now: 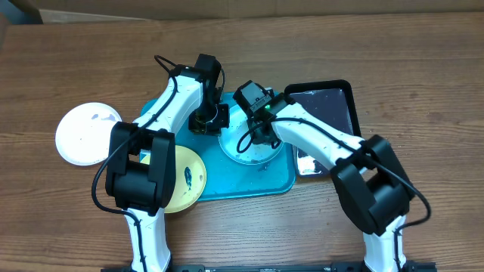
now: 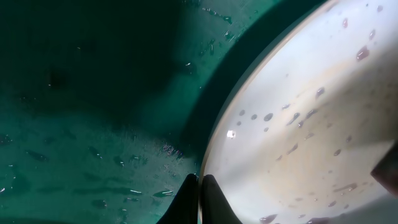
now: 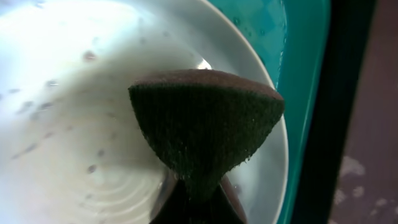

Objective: Clean dirty plates on tray and stack at the side
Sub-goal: 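Move the sponge onto the held plate and scrub it with the right gripper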

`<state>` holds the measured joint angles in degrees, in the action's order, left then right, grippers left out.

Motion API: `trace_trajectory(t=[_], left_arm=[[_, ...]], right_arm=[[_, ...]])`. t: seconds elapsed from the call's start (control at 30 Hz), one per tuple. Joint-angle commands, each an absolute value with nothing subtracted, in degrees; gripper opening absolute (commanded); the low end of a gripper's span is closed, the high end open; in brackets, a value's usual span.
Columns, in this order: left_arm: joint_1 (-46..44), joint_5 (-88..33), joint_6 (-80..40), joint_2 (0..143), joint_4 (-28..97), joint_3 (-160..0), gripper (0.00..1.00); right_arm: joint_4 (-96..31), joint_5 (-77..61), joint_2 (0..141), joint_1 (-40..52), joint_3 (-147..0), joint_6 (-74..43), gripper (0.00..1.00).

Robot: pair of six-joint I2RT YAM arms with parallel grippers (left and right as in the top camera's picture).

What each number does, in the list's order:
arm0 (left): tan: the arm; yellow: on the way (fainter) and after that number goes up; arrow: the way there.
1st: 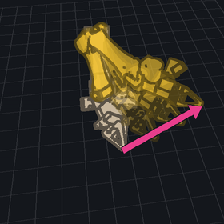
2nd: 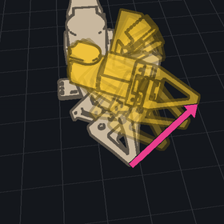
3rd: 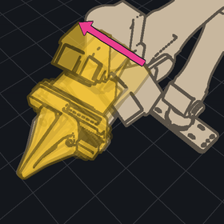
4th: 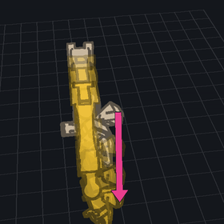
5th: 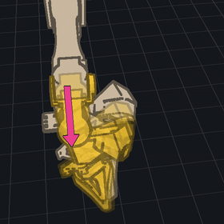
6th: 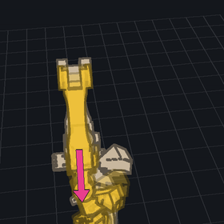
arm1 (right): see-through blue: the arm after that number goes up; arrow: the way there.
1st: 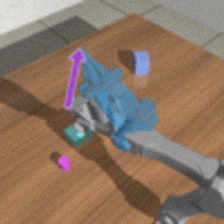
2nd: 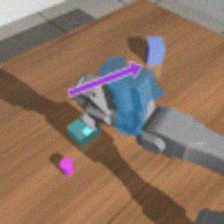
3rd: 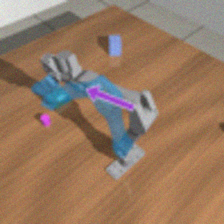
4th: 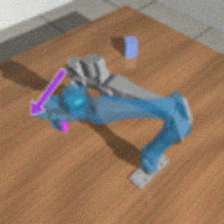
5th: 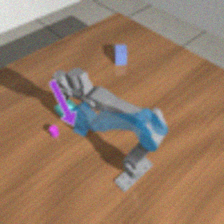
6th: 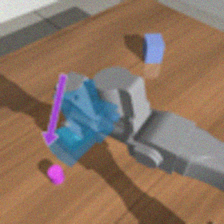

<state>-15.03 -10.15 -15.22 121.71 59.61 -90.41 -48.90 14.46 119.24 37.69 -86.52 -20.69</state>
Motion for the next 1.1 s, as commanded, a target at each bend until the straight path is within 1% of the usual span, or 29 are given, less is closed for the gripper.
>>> trace_trajectory(t=[0.0, 0.23, 0.43, 0.53, 0.67, 0.87, 1.0, 1.07], left_arm=[[-15.6, -10.5, -15.4, 122.1, 60.0, -90.1, 0.04], [-15.6, -10.3, -15.4, 122.1, 60.1, -90.1, 0.04], [-15.6, -10.3, -15.4, 122.1, 59.8, -90.1, 0.04], [-15.6, -10.3, -15.4, 122.1, 59.8, -90.1, 0.04], [-15.6, -10.1, -15.4, 122.1, 59.8, -90.1, 0.04], [-15.6, -10.1, -15.4, 122.1, 60.1, -90.1, 0.04], [-15.6, -10.1, -15.4, 122.1, 59.9, -90.1, 0.06], [-15.6, -10.1, -15.4, 122.1, 59.9, -90.1, 0.13]], right_arm=[[-48.7, 15.3, 121.3, 36.9, -87.3, -25.4, 0.04], [-47.8, -1.8, 123.5, 35.4, -86.3, -25.0, 0.04], [-44.9, -21.3, 123.5, 34.2, -85.8, -15.1, 0.04], [-43.5, -36.1, 123.5, 31.8, -86.9, -11.3, 0.04], [-45.3, -45.1, 122.8, 27.5, -91.0, -10.3, 0.04], [-55.5, -45.6, 119.3, 21.5, -99.6, -5.6, 0.04], [-62.5, -36.1, 116.9, 17.5, -101.8, -5.5, 0.04], [-65.9, -30.0, 116.7, 15.7, -101.7, -5.5, 0.04]])
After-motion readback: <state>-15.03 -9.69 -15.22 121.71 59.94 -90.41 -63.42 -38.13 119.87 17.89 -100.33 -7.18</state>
